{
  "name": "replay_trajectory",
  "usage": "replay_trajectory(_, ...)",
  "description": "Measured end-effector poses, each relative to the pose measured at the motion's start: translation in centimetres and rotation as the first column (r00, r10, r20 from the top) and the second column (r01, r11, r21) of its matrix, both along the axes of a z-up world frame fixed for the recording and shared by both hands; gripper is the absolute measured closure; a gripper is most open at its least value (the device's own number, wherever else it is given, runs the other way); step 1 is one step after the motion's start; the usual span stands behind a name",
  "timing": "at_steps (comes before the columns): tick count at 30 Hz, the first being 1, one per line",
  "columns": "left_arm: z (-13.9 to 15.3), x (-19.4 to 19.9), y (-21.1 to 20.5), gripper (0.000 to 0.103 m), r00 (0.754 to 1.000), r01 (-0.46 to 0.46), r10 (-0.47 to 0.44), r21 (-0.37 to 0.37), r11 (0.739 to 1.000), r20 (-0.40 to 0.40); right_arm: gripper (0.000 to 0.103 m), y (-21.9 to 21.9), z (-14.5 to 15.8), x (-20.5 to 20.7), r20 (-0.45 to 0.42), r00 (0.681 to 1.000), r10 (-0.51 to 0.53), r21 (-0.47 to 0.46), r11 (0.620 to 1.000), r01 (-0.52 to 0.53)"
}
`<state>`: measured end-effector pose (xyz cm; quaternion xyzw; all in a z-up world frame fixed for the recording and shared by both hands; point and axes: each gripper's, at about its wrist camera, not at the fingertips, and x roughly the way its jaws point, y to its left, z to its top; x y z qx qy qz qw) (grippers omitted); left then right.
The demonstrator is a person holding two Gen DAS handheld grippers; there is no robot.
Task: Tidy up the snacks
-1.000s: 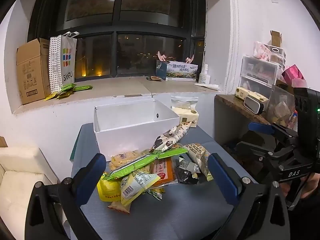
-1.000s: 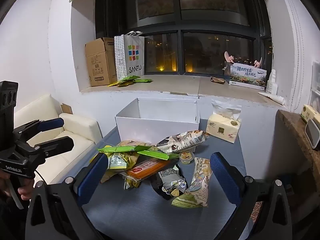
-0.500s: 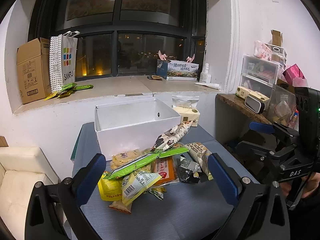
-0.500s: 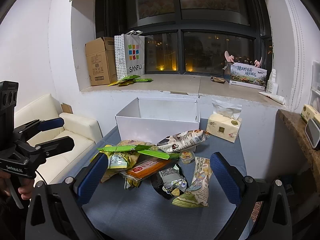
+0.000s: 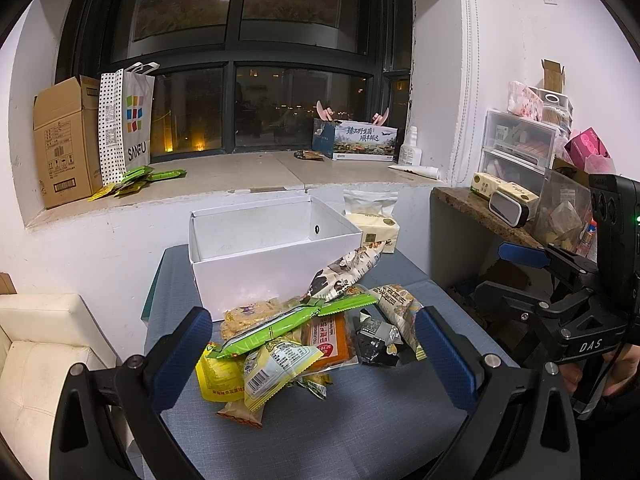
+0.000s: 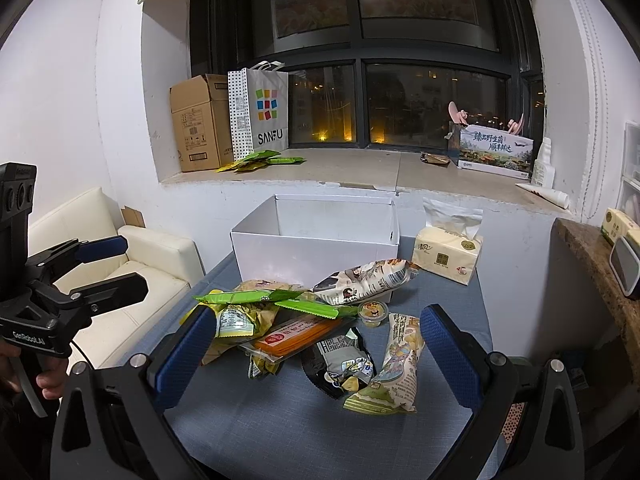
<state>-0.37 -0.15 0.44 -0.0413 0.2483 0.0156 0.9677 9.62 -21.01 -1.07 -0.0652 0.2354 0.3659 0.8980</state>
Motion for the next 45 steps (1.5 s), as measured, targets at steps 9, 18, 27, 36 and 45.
replay_trajectory(9,0.17,0.05,-0.10,0.000,1.000,0.004,-0.004,0.003,1.000,0.000,0.000,-0.13,0.01,0.02,-0.003,1.000,0.000,0.004,1.000,0.000)
replay_trajectory(18,0.14,-0.02,0.03,0.000,1.000,0.003,-0.003,-0.002,1.000,0.001,0.000,-0.13,0.03,-0.04,-0.002,1.000,0.003,0.004,1.000,-0.003)
replay_trajectory(27,0.14,-0.08,0.09,0.000,1.000,-0.001,0.001,-0.002,1.000,0.000,0.000,-0.07,0.03,-0.07,-0.004,1.000,0.002,0.001,1.000,-0.002)
replay_trajectory(36,0.14,-0.10,0.08,0.000,1.000,-0.001,0.001,-0.002,1.000,-0.002,0.000,-0.07,0.09,-0.09,-0.005,1.000,0.005,0.003,1.000,-0.005)
replay_trajectory(45,0.16,-0.09,0.07,0.000,1.000,0.000,0.000,-0.002,1.000,-0.002,0.000,0.00,0.04,-0.06,-0.009,1.000,0.004,0.002,1.000,-0.004)
